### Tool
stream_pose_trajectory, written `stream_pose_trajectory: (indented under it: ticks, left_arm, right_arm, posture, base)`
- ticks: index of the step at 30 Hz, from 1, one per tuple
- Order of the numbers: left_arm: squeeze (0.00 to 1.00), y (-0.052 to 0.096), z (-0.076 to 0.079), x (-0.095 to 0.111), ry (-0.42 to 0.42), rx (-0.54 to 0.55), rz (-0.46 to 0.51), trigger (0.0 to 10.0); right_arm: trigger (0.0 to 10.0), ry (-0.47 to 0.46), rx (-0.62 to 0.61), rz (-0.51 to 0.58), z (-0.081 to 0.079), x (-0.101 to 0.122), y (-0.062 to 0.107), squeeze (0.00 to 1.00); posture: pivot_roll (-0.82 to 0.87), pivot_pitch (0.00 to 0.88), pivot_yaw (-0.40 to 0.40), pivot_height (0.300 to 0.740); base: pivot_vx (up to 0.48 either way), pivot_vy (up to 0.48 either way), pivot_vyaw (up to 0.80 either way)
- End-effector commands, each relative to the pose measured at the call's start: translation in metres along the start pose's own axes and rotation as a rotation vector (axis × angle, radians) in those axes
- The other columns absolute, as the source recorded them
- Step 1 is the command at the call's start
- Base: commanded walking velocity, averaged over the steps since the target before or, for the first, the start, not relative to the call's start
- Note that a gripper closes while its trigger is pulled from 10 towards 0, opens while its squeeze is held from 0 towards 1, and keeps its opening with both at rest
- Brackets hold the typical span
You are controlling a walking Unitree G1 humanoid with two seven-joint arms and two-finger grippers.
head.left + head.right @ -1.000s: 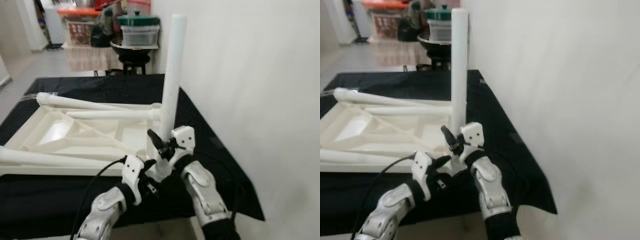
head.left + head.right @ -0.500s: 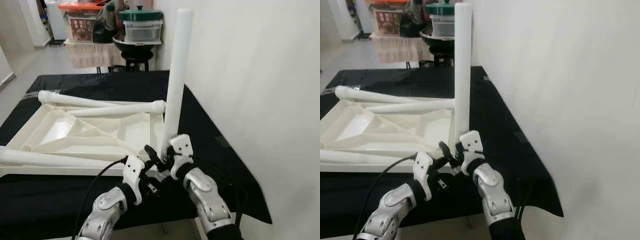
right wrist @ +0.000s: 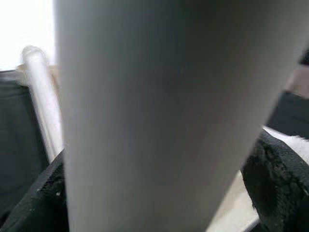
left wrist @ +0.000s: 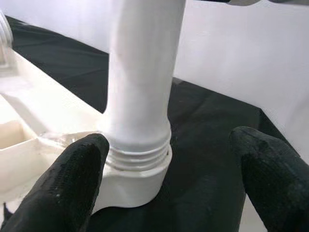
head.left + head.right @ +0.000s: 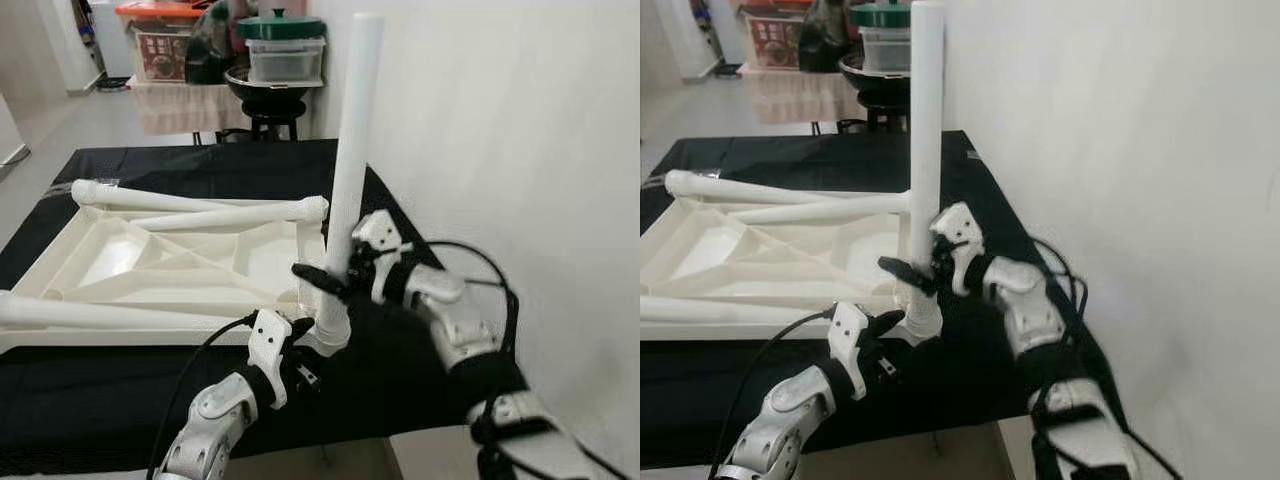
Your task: Building children table
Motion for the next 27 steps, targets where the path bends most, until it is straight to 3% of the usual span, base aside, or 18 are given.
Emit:
stream_pose_trajectory:
  ticks: [1, 2, 3, 11, 17, 23, 26, 27]
  left_arm:
    - [0.00, -0.001, 0.001, -0.001, 0.003, -0.003, 0.001, 10.0]
    - [0.00, -0.001, 0.001, -0.001, 0.003, -0.003, 0.000, 10.0]
    - [0.00, -0.001, 0.001, -0.001, 0.003, -0.003, 0.000, 10.0]
    - [0.00, -0.003, 0.001, -0.002, -0.002, 0.000, -0.001, 10.0]
    - [0.00, -0.003, 0.002, -0.003, 0.001, -0.003, -0.002, 10.0]
    - [0.00, -0.001, 0.003, -0.003, 0.004, -0.007, -0.003, 10.0]
    - [0.00, 0.002, 0.003, -0.003, 0.003, -0.006, 0.000, 10.0]
    - [0.00, 0.004, 0.003, -0.002, 0.003, -0.005, 0.001, 10.0]
  right_arm:
    - [9.6, -0.024, 0.005, 0.008, 0.006, 0.000, 0.002, 0.00]
    - [9.6, -0.031, 0.011, 0.012, 0.008, 0.001, 0.002, 0.00]
    - [0.0, -0.067, 0.011, 0.027, 0.013, 0.002, 0.002, 0.00]
    - [0.0, -0.138, 0.084, 0.025, 0.019, -0.003, 0.007, 0.00]
    - [0.0, -0.139, 0.094, 0.004, 0.019, -0.010, 0.012, 0.00]
    - [0.0, -0.083, 0.029, -0.067, 0.017, -0.023, 0.018, 0.00]
    - [0.0, -0.099, -0.169, -0.208, 0.009, -0.048, 0.020, 0.00]
    - [0.0, -0.149, -0.602, -0.350, 0.019, -0.066, 0.031, 0.00]
  posture:
    - [0.02, 0.000, -0.096, 0.740]
    - [0.02, 0.000, -0.096, 0.740]
    - [0.03, 0.000, -0.098, 0.740]
    - [0.03, 0.000, -0.098, 0.740]
    - [0.03, 0.000, -0.092, 0.740]
    - [0.02, 0.000, -0.088, 0.740]
    - [0.02, 0.000, -0.095, 0.740]
    - [0.01, 0.000, -0.096, 0.740]
  base:
    - [0.000, 0.000, 0.00]
    - [0.000, 0.000, 0.00]
    - [0.000, 0.000, 0.00]
    - [0.000, 0.000, 0.00]
    - [0.000, 0.000, 0.00]
    - [0.000, 0.000, 0.00]
    - [0.000, 0.000, 0.00]
    - [0.000, 0.000, 0.00]
Point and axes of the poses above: a point about 5 cm out from each wrist's last joint towards the gripper, its own y axis pointing back from the gripper into the wrist, its own x axis along the axis of the wrist's last joint, z = x × y, the point moved 2 cm from there along -y, pointing out of the wrist towards the gripper, and after that the axes turned 15 degrees about y, right-handed, at the moved point
